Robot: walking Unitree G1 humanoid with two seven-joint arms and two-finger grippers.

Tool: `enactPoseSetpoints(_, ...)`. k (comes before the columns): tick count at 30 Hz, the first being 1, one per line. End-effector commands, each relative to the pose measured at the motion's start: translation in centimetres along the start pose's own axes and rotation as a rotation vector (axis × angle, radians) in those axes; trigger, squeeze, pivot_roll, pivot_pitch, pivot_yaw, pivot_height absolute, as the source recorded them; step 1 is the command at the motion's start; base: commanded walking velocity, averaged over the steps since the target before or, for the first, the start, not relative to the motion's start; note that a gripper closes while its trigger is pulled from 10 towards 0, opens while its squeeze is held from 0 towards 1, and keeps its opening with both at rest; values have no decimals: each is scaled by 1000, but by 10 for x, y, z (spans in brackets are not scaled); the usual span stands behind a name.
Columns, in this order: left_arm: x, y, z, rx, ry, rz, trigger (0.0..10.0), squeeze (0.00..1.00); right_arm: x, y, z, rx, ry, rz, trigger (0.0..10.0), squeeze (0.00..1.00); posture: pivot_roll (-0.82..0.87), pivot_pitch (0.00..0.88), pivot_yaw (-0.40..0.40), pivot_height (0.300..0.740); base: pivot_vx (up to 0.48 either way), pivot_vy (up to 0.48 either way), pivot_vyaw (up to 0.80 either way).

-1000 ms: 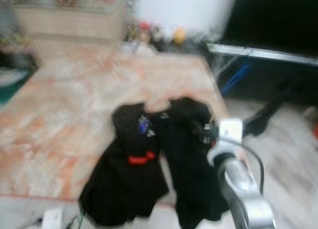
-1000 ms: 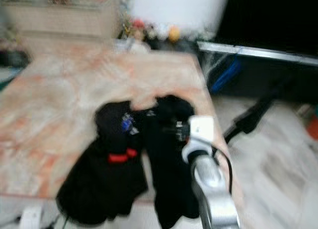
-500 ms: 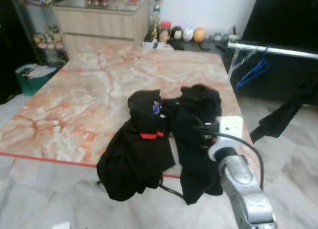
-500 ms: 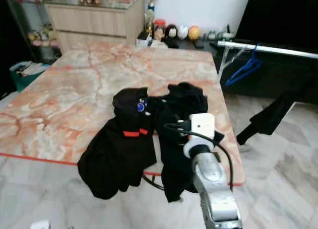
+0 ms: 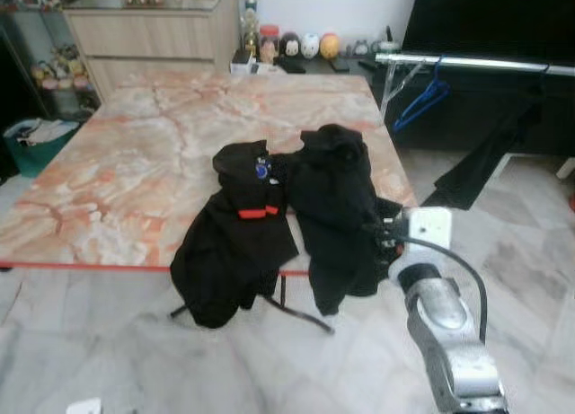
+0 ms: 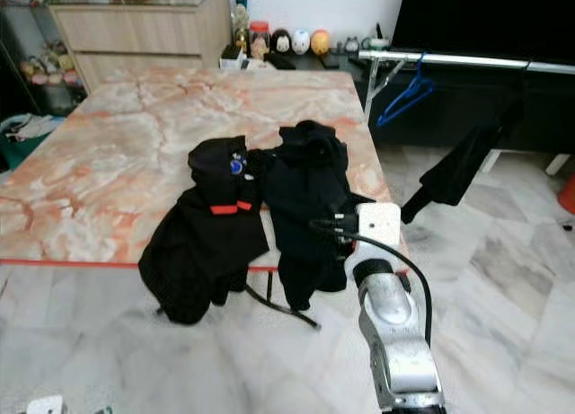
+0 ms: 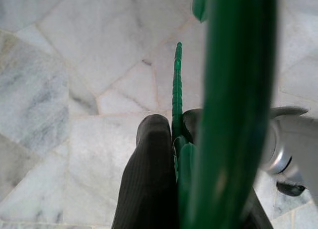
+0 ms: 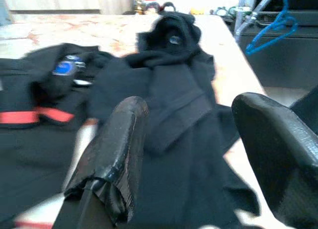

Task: Hang hanger

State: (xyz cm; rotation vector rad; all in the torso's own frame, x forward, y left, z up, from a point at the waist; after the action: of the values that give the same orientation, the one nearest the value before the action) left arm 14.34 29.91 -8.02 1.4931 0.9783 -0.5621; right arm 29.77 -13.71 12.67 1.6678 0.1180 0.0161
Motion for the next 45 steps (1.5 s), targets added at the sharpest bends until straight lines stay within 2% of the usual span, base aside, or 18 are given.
enactPoseSetpoints(1, 2, 7, 1, 18, -2, 8, 10000, 0, 1, 1, 3, -14, -6, 4, 10000, 0, 112, 0, -28, 740, -251, 0, 0)
enactPoseSetpoints(6, 5, 20, 9, 55, -17, 51, 10000, 0, 4, 1, 1, -17, 5, 5, 10000, 0, 115, 0, -26, 740, -249, 0, 0)
enactPoseSetpoints(12, 4, 19, 8, 53, -16, 64, 10000, 0, 5, -1, 2, -18, 6, 2, 10000, 0, 122, 0, -23, 740, -246, 0, 0)
enactPoseSetpoints(15, 5, 28, 5, 52, -13, 80, 10000, 0, 6, -1, 1, -16, 5, 4, 10000, 0, 120, 0, -20, 740, -244, 0, 0)
enactPoseSetpoints(24, 6, 42, 14, 64, -34, 147, 10000, 0, 6, -3, 0, -13, 7, 3, 10000, 0, 126, 0, -17, 740, 0, 0, 0)
enactPoseSetpoints(28, 6, 43, 12, 64, -35, 160, 10000, 0, 7, -4, 0, -12, 8, 4, 10000, 0, 131, 0, -17, 740, 0, 0, 0)
enactPoseSetpoints(34, 1, 23, 5, 51, -35, 146, 10000, 0, 7, -6, -2, -8, 12, 0, 10000, 0, 126, 0, -10, 740, 0, 0, 0)
enactPoseSetpoints(45, 3, 39, 17, 52, -67, 226, 10000, 0, 7, -9, 1, -12, 6, -5, 10000, 0, 128, 0, -10, 740, 0, 0, 0)
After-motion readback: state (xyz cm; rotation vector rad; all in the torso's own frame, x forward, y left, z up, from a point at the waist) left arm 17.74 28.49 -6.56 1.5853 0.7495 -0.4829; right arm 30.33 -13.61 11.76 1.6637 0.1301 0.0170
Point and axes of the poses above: a point about 5 cm out from each wrist's last joint towards the gripper, its own x axis pointing out of the wrist towards the gripper, its own y axis along the axis of the wrist's last joint, z = x × y, the point moved 1 cm from there along x, pointing out of the wrist towards the gripper, and after that the axes turned 6 degrees about x, right-handed, at the moved point
